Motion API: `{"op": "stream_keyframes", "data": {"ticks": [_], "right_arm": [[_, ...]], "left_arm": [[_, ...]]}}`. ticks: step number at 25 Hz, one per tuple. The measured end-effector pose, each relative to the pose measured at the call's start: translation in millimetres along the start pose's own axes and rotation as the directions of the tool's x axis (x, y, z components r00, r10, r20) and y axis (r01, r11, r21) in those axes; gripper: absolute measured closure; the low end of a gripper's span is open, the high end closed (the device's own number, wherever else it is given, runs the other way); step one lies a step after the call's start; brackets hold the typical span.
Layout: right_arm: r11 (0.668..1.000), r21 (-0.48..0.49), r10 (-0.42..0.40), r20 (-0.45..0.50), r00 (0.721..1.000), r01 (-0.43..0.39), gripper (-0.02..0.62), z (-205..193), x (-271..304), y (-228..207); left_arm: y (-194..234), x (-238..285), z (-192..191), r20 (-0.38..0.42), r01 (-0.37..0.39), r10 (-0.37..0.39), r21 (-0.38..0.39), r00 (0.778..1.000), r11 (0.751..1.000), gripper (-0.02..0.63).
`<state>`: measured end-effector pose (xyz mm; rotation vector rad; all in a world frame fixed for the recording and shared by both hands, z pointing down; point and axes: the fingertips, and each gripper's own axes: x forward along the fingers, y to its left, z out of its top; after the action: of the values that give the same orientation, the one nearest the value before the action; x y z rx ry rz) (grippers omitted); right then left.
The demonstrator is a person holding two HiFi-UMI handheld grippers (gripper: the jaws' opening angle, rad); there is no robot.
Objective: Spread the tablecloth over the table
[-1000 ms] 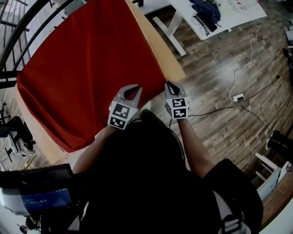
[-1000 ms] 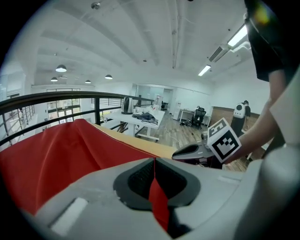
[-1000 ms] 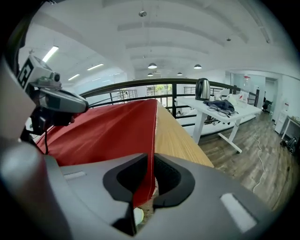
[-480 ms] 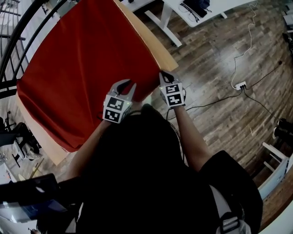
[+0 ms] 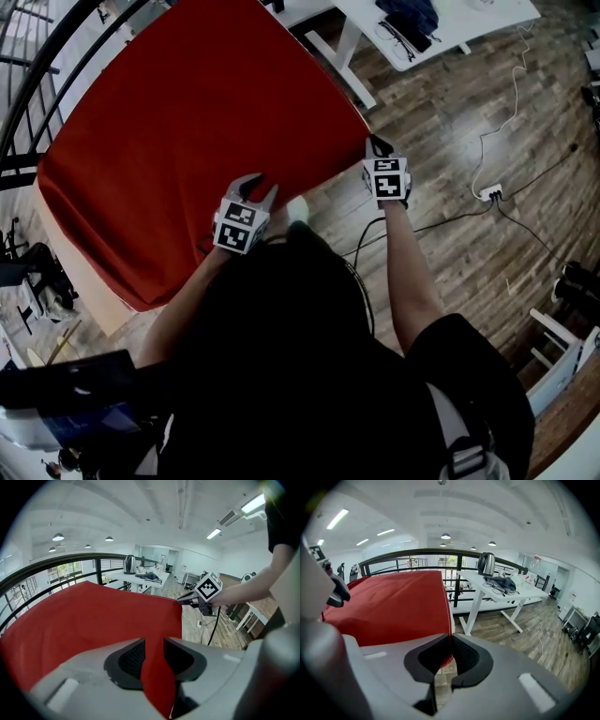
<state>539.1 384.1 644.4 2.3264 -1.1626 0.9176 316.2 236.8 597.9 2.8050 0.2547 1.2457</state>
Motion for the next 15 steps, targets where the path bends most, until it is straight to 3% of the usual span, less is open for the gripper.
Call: {"op": "stream_keyframes", "data": {"ticks": [2,4,6,7,8,11,15], "right_arm": [[1.000,-0.005,0.004,-0.007,1.000,-0.004,0.498,0,2,3],[1.000,-0.024,-0.002,0.036,0.999,0.003,0.474,13,-7,10],[0.998,-0.056,0.029,0.115,0.993,-0.023,0.518,35,-22,32],[0.995,-0.079,0.078,0.153,0.985,-0.066,0.569,47,-28,52],[0.986,-0.111,0.147,0.184,0.972,-0.128,0.580,59,-33,79],[0.918,-0.236,0.373,0.234,0.898,-0.320,0.585,89,-48,180],[0.787,-0.375,0.586,0.204,0.784,-0.490,0.586,101,-72,310]], "left_arm": [[6,-2,-10,-0.015,-0.022,0.022,-0.021,1.000,1.000,0.469],[13,-11,-16,0.005,-0.061,0.061,-0.049,0.998,0.997,0.470],[23,-30,-18,0.045,-0.118,0.122,-0.086,0.991,0.989,0.516],[31,-41,-18,0.066,-0.151,0.159,-0.107,0.985,0.983,0.547],[39,-53,-20,0.086,-0.185,0.197,-0.131,0.977,0.974,0.578],[66,-90,-35,0.121,-0.268,0.299,-0.221,0.947,0.938,0.600],[88,-150,-77,0.138,-0.357,0.416,-0.321,0.899,0.877,0.600]]}}
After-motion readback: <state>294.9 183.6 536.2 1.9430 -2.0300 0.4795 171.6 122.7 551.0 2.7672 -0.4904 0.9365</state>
